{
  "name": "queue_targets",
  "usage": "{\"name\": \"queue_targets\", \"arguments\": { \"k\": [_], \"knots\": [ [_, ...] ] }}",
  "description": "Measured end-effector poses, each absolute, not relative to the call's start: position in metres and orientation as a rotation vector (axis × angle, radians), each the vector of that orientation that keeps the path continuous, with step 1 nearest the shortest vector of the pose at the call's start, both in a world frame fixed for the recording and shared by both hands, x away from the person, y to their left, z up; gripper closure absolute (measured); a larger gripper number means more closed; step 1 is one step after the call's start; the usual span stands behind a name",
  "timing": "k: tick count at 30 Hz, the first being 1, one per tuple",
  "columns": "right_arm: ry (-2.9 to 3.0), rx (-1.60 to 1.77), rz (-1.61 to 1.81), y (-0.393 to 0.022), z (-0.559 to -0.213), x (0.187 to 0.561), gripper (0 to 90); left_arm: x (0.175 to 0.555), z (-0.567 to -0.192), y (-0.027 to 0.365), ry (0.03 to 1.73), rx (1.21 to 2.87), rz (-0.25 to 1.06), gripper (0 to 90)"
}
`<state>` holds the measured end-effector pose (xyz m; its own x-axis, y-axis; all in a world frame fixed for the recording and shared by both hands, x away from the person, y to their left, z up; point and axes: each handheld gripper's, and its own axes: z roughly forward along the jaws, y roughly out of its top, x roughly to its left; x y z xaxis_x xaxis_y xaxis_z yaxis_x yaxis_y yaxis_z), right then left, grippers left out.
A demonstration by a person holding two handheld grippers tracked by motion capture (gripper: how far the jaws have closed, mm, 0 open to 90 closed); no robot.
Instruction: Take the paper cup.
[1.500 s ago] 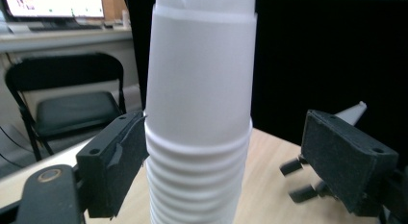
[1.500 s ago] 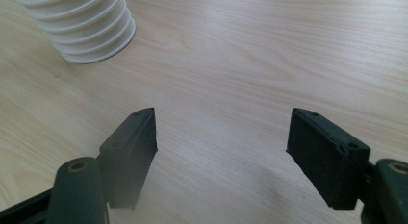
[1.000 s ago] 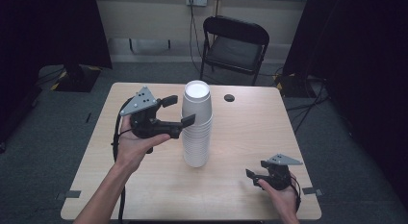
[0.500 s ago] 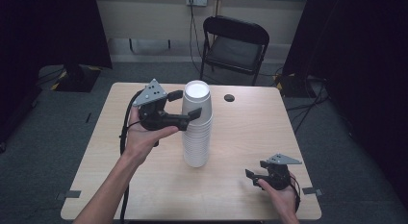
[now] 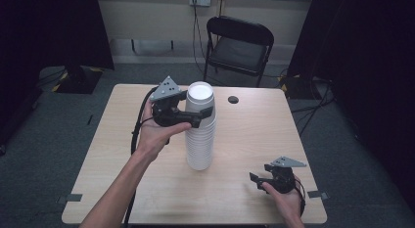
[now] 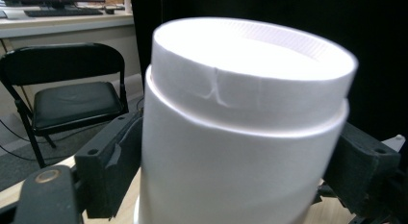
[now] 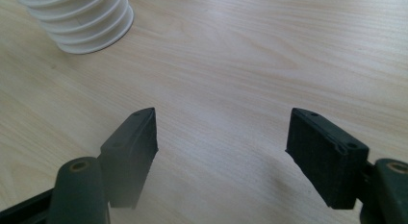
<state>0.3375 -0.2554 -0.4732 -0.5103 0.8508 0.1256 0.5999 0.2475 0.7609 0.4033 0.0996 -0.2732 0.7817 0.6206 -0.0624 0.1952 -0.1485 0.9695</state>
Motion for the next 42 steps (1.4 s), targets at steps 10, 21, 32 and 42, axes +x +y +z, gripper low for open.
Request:
{"name": "queue_targets", "arguments": {
  "k": [10, 21, 32, 42],
  "knots": [
    [2.207, 1.336, 1.140, -0.256, -0.473, 0.337, 26.1, 0.407, -0.280, 0.088, 0.647, 1.780, 0.464, 12.7],
    [2.218, 1.338, 1.135, -0.255, -0.473, 0.337, 26.1, 0.409, -0.278, 0.090, 0.634, 1.784, 0.449, 14.5],
    [2.218, 1.333, 1.144, -0.255, -0.474, 0.338, 25.9, 0.408, -0.277, 0.090, 0.634, 1.780, 0.453, 14.8],
    [2.218, 1.338, 1.145, -0.255, -0.473, 0.337, 25.8, 0.406, -0.269, 0.092, 0.633, 1.748, 0.465, 15.0]
  ]
}}
